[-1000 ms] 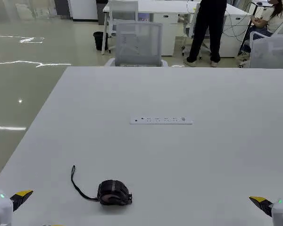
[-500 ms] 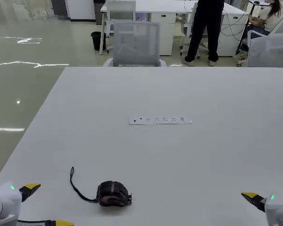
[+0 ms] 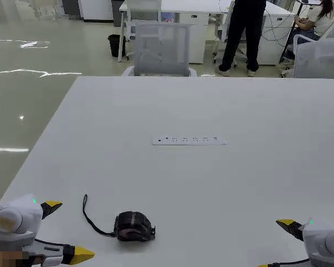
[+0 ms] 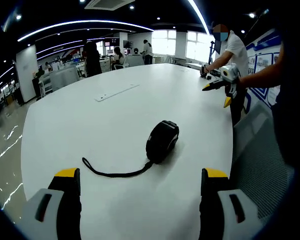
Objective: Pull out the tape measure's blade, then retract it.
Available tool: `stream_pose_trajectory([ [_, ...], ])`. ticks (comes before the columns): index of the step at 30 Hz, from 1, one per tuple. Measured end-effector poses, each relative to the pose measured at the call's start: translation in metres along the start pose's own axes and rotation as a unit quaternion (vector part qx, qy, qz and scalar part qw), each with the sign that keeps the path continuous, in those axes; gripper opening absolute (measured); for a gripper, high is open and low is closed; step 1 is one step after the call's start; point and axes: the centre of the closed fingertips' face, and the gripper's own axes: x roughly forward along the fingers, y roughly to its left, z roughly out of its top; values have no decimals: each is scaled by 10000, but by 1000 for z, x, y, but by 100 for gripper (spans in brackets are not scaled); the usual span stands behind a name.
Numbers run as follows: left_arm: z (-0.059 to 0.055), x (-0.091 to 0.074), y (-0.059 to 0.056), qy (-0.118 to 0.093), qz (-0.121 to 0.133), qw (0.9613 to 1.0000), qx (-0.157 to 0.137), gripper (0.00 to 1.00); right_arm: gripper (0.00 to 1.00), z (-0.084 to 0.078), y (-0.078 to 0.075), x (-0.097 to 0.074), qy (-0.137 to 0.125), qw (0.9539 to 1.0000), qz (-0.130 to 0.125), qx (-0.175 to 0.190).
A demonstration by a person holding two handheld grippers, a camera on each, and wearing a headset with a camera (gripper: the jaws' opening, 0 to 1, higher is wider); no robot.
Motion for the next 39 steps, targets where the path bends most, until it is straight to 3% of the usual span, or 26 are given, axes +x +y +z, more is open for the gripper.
stream_pose_trajectory([
  [7,6,9,-5,130,-256,9994,198,99,100,5,0,10,12,9999,131,-85],
  [17,14,21,-2,285,-476,9974,457,99,100,13,-3,26,29,9996,216,-169],
  [20,8,27,-1,527,-546,9944,736,99,100,13,-3,32,87,9994,227,-263],
  [30,7,41,-3,750,-729,9887,1076,99,100,20,2,48,90,9984,428,-359],
  [39,20,53,-7,684,-1004,9835,1339,99,100,36,14,64,-2,9965,682,-487],
])
